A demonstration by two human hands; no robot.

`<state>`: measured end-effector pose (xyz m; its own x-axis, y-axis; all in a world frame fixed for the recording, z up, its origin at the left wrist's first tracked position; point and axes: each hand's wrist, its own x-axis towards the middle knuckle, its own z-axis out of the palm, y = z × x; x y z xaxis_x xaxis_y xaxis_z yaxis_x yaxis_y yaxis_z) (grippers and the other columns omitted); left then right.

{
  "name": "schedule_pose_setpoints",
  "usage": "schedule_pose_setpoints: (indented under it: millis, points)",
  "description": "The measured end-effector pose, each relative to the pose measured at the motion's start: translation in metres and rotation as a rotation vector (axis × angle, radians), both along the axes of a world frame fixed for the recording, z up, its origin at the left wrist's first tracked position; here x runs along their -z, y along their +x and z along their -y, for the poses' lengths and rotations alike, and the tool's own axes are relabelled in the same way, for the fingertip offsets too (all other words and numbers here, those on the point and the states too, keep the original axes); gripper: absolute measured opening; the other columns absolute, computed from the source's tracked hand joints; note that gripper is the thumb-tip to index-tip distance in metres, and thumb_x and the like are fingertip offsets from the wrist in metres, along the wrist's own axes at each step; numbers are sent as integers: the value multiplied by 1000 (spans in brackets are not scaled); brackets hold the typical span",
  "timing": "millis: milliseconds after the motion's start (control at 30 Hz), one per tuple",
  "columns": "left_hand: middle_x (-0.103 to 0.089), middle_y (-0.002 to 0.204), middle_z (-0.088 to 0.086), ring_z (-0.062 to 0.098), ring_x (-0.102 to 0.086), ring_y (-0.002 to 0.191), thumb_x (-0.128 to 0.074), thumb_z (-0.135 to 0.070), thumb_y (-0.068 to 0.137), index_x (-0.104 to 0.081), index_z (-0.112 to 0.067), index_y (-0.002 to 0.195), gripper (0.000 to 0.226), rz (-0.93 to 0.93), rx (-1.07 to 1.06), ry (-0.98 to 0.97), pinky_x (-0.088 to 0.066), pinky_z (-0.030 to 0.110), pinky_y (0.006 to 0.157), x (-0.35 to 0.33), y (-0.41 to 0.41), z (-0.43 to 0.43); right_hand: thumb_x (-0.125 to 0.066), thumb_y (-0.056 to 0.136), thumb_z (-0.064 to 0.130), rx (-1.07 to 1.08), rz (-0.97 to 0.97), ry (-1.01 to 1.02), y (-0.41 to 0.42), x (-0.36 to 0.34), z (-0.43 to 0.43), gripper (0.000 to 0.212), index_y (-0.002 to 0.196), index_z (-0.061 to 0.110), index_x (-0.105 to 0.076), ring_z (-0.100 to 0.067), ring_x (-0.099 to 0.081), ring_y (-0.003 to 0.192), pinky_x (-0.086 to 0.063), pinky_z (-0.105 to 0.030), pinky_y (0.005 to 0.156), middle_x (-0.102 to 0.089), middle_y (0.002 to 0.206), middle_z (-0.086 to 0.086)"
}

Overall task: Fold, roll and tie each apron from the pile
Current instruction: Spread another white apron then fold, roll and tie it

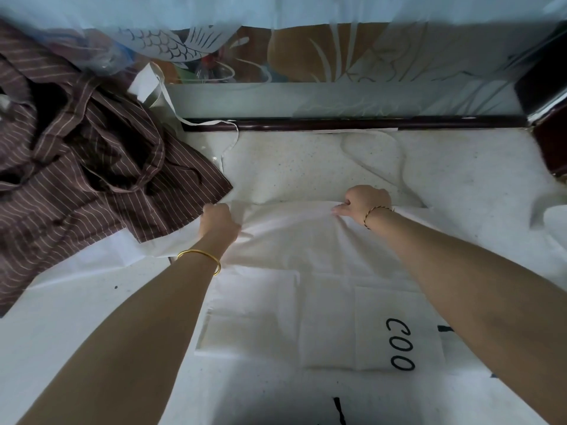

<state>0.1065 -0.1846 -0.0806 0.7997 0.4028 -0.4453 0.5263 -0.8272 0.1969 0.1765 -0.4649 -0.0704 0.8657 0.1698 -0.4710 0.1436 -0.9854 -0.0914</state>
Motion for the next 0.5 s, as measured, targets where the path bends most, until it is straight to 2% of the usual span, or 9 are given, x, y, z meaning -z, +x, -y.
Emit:
schedule_pose_setpoints:
  millis: [133,200,267,367,500]
  points:
    - [-43,123,18,34,-48,110,-63,-5,85,-54,0,116,33,50,-91,35,-48,42,91,3,-8,-6,-60,83,30,-22,-75,83,2,3,-3,17,74,20,-48,-21,-47,77,-31,-27,67,-45,75,3]
    - [-42,124,19,36,-46,111,-65,-6,83,-52,0,117,37,32,-116,45,-48,46,93,4,-11,-8,-60,85,30,-28,-91,54,3,1,0,30,65,17,-42,-22,-48,77,-30,-27,62,-43,70,1]
    - [-46,122,21,38,-52,107,-62,-6,84,-50,3,118,37,17,-125,14,-50,48,90,6,-11,-10,-61,87,38,-16,-91,18,5,-1,4,41,60,17,-38,-23,-49,77,-32,-28,66,-42,66,2]
    - [-52,118,21,38,-56,105,-63,-10,85,-47,2,120,41,31,-119,-30,-51,47,88,6,-8,-12,-61,87,43,2,-84,11,6,0,8,45,59,17,-38,-22,-48,71,-31,-27,61,-41,64,2]
    - [-56,112,18,35,-59,99,-62,-30,89,-48,1,119,46,11,-123,-34,-53,44,79,0,-2,-9,-59,88,43,20,-67,54,8,-1,9,47,58,16,-34,-17,-39,59,-21,-26,51,-36,61,2]
